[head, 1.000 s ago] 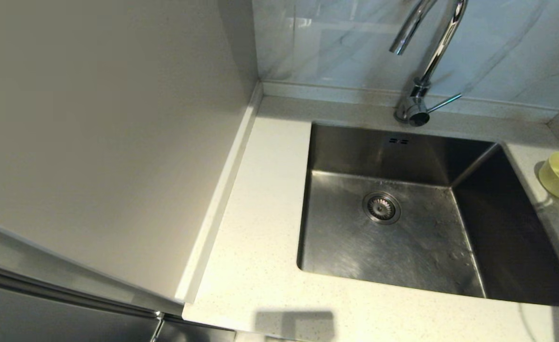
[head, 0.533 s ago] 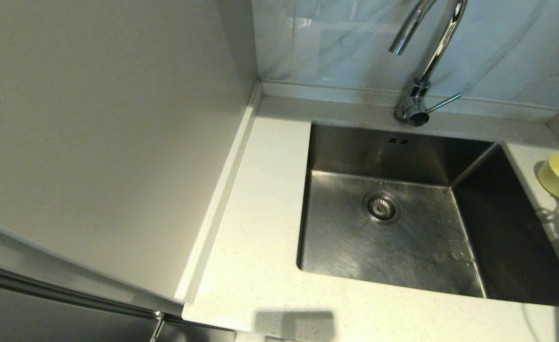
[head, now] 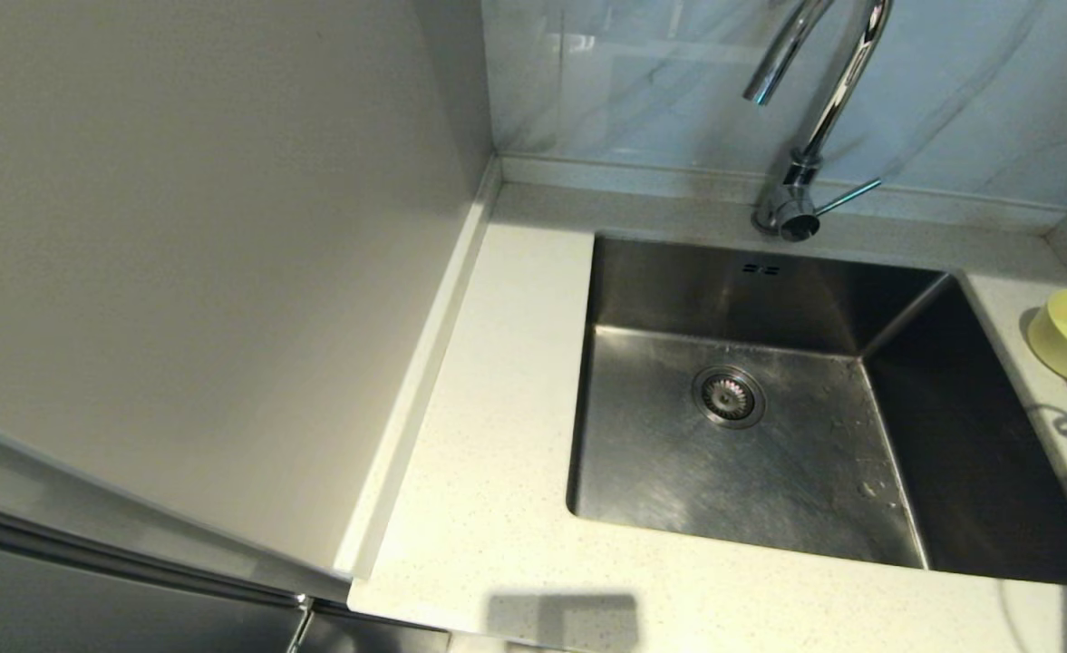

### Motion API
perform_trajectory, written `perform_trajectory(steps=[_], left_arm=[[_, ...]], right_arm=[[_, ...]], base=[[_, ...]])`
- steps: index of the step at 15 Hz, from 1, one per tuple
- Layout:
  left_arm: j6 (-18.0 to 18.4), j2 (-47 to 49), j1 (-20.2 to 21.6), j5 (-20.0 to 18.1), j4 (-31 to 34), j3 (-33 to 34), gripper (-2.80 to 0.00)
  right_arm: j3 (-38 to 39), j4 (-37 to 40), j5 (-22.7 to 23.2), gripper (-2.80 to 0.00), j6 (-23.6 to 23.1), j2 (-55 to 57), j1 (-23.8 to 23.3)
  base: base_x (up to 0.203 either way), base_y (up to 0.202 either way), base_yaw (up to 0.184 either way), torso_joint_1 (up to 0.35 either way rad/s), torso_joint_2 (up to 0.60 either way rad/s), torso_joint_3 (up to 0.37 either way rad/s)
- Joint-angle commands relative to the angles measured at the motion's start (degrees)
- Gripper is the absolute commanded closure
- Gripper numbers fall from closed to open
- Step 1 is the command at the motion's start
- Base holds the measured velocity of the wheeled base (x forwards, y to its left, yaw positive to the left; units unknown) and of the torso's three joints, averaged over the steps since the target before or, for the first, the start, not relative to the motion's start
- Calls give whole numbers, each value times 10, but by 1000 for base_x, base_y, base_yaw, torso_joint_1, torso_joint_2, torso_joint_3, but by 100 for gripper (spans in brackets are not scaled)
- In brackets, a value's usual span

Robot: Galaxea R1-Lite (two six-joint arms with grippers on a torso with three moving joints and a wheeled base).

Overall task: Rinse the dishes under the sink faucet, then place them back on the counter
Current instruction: Put the chopsticks back to the table from the sink

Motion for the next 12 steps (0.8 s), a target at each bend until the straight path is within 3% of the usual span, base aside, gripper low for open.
perform_trajectory(steps=[1,12], left_arm=[[0,-2,0,0,0,0,0],[0,-2,0,0,0,0,0]], right_arm=[[6,1,6,0,-2,-7,0],[3,-2,15,0,-6,2,37]], base=[[0,0,0,0,0,0],[0,0,0,0,0,0]])
